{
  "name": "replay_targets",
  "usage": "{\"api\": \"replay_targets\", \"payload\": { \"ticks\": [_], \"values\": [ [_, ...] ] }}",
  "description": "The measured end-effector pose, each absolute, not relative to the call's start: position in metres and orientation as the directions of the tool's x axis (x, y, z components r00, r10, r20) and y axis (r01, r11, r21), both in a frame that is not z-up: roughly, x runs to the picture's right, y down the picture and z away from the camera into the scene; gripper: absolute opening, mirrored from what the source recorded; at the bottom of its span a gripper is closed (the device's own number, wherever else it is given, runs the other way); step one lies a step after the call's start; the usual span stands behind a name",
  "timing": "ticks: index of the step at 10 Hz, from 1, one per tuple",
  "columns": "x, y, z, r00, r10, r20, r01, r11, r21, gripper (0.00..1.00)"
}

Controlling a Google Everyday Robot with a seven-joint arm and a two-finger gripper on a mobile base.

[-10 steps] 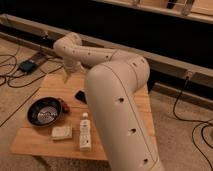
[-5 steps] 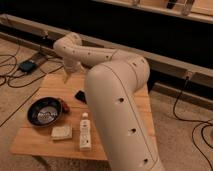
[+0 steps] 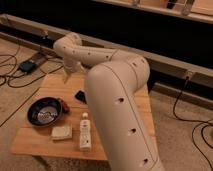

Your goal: Place the eraser in the ceramic cup

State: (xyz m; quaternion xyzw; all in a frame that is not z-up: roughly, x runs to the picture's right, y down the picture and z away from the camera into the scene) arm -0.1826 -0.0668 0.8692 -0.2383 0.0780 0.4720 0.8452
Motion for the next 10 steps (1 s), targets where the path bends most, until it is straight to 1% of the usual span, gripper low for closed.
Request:
{"api": "replay_targets", "payload": {
  "ticks": [3,5,7,10],
  "values": [
    [-0.182,-0.066,0.870,0.547,0.757,-0.357,-0.832,0.448,-0.327,0.78],
    [-0.180,-0.058,0.874,0.610,0.719,-0.334,-0.788,0.507,-0.349,0.78],
    [-0.177,-0.041,0.881,0.680,0.669,-0.300,-0.727,0.565,-0.390,0.78],
    [-0.162,-0.012,0.895,0.729,0.618,-0.295,-0.676,0.583,-0.450,0.78]
  ]
}}
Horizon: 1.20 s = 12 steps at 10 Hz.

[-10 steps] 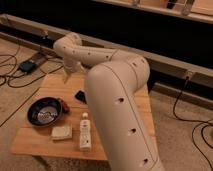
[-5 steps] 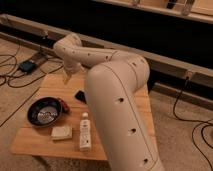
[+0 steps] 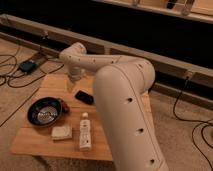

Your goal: Place the eraser in the ceramic cup

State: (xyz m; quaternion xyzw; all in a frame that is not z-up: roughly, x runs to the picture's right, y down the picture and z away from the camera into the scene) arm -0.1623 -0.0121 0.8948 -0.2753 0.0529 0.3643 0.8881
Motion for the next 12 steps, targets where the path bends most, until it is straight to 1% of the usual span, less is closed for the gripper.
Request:
{"api": "replay_targets", "payload": {
  "ticks": [3,6,12],
  "values": [
    [-0.149,0.005,0.914,0.756,0.575,-0.313,-0.647,0.586,-0.487,0.78],
    [-0.151,0.017,0.930,0.781,0.536,-0.320,-0.618,0.590,-0.519,0.78],
    [-0.163,0.041,0.946,0.806,0.483,-0.341,-0.589,0.602,-0.540,0.78]
  ]
}}
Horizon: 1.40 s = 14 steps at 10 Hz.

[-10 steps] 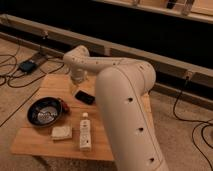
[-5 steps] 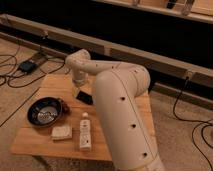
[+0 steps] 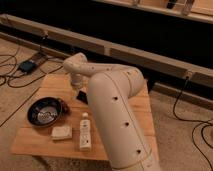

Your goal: Place the eraser in the ceramic cup

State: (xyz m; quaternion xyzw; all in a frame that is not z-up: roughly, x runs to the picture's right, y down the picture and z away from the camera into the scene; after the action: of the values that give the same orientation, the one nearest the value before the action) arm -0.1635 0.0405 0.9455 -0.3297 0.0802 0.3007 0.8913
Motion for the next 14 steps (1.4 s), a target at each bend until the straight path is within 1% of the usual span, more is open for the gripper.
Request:
{"api": "replay_targets", "payload": {
  "ticks": [11,12,13,14],
  "values": [
    [-0.162,0.056,0.977,0.819,0.431,-0.380,-0.574,0.619,-0.535,0.78],
    [-0.162,0.056,0.978,0.819,0.429,-0.381,-0.573,0.618,-0.538,0.74],
    [-0.162,0.056,0.979,0.819,0.428,-0.382,-0.574,0.617,-0.538,0.66],
    [-0.161,0.056,0.980,0.818,0.429,-0.384,-0.575,0.615,-0.539,0.55]
  ]
}}
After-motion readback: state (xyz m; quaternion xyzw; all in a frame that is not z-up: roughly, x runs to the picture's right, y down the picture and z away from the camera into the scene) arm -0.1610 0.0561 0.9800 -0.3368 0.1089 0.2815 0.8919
